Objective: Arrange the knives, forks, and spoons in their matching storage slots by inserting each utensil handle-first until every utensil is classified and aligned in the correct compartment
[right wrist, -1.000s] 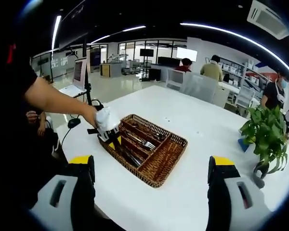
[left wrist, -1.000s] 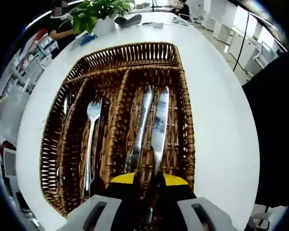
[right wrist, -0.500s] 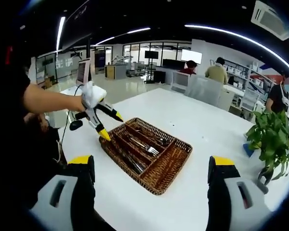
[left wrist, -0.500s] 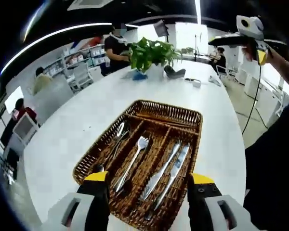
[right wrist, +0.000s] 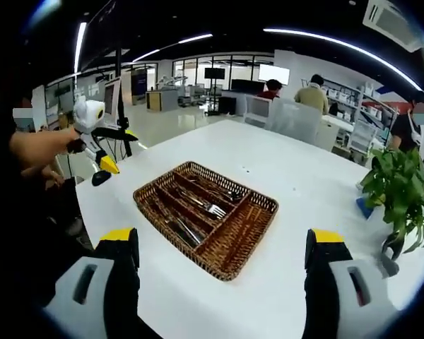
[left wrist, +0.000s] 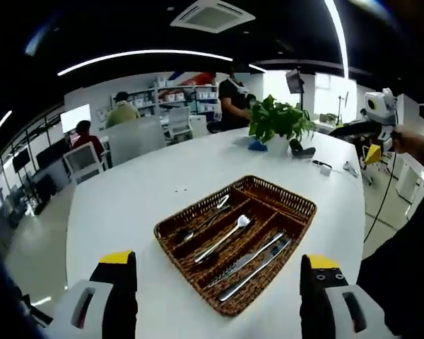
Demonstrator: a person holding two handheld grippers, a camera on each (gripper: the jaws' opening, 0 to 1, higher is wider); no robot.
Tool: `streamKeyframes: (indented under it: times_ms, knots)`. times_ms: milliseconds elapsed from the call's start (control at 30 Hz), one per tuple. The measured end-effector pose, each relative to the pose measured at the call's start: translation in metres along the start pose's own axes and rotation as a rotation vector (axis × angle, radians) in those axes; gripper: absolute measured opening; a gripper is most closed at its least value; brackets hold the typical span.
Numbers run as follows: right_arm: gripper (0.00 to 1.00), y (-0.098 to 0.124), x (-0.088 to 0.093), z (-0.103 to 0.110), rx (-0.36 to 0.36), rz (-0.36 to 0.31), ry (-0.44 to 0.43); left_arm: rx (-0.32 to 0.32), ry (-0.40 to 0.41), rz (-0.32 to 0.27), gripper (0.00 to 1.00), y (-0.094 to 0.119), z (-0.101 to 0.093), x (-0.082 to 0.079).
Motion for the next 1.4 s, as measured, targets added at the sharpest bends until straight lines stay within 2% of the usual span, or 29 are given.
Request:
streamKeyframes:
  times_ms: [167, 233, 333, 500, 633, 767, 833, 933, 1400]
  knots:
    - [0.99, -0.003, 0.01, 0.002, 0.0, 0.008, -0.007, -0.045, 0.046, 0.001, 1.0, 0.02, 0.0, 0.007]
    - [0.99, -0.004, 0.01, 0.003, -0.006, 0.001, -0.011, -0.093, 0.072, -0.019, 1.0, 0.034, 0.003, 0.008]
    - [0.99, -0.008, 0.009, 0.002, -0.013, -0.003, -0.015, -0.103, 0.088, -0.03, 1.0, 0.048, 0.001, 0.01]
    - [0.99, -0.012, 0.009, 0.002, -0.022, -0.001, -0.016, -0.113, 0.081, -0.016, 1.0, 0.059, 0.001, 0.018]
    - [0.99, -0.016, 0.013, 0.001, -0.022, 0.036, 0.005, -0.12, 0.07, -0.01, 1.0, 0.062, 0.004, 0.019]
    - [0.99, -0.015, 0.011, 0.001, -0.026, 0.036, 0.002, -0.118, 0.074, -0.021, 1.0, 0.067, 0.007, 0.015]
    - [0.99, -0.016, 0.012, 0.001, -0.023, 0.037, 0.004, -0.095, 0.097, -0.032, 1.0, 0.067, 0.005, 0.012]
    - [0.99, -0.016, 0.015, 0.001, -0.025, 0.049, 0.01, -0.082, 0.062, -0.017, 1.0, 0.066, 0.002, 0.01]
    - [0.99, -0.008, 0.016, -0.005, -0.011, 0.041, -0.011, -0.074, 0.046, -0.025, 1.0, 0.067, 0.004, 0.003]
Point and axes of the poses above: the point that each gripper's makers call its tool centre point, and the gripper's own axes: y roughly backward along the fingers, z roughly to its left, x roughly out of its underside, the point moved 6 cm from there along y, roughly backward along the fingers, and after that the axes turned 6 degrees about -x, right-handed, at the moved point
